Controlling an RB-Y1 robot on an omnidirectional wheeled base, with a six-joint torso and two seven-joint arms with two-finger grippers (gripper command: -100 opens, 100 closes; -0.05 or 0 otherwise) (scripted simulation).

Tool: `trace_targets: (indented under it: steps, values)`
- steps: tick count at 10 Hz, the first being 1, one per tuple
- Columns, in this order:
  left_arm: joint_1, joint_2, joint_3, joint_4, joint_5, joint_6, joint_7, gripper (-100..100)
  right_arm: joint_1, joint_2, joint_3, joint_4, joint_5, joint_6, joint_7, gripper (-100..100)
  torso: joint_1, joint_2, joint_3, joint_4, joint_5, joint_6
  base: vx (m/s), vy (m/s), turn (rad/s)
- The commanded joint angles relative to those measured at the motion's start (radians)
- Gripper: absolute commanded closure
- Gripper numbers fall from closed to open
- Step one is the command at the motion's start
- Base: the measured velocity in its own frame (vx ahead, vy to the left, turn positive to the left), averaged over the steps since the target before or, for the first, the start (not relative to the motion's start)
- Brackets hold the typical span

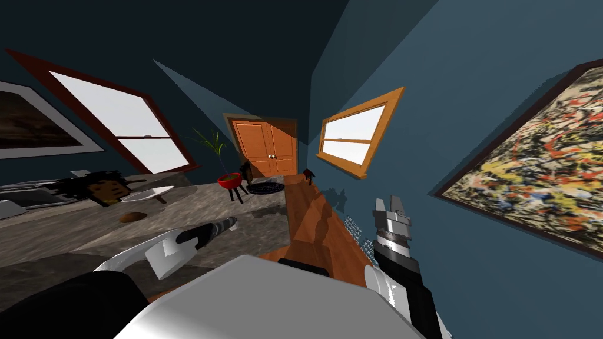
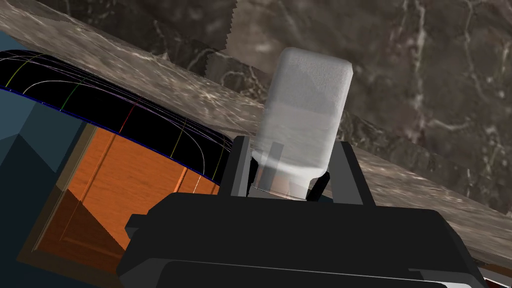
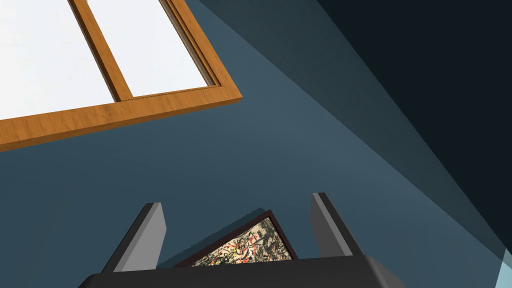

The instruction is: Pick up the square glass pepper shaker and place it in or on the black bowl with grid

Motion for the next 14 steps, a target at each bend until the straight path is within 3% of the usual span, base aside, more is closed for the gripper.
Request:
trace_targets:
  steps: [1, 7, 14]
  values:
    - [0.019, 0.044, 0.028, -0.006, 0.05, 0.018, 0.005, 100, 0.0, 0.0, 0.0, 0.0, 0.0, 0.0, 0.0, 0, 0.0, 0.0, 0.0, 0.0, 0.0, 0.0, 0.006, -0.064, -0.129]
    - [0.047, 0.197, 0.139, -0.02, 0.183, 0.105, 0.028, 100, 0.0, 0.0, 0.0, 0.0, 0.0, 0.0, 0.0, 0, 0.002, -0.006, -0.003, -0.001, -0.001, 0.002, 0.051, -0.031, -0.125]
    - [0.049, 0.337, 0.269, -0.03, 0.251, 0.194, 0.054, 100, 0.0, 0.0, 0.0, 0.0, 0.0, 0.0, 0.0, 0, 0.003, -0.008, -0.004, -0.001, -0.001, 0.005, 0.09, 0.018, -0.118]
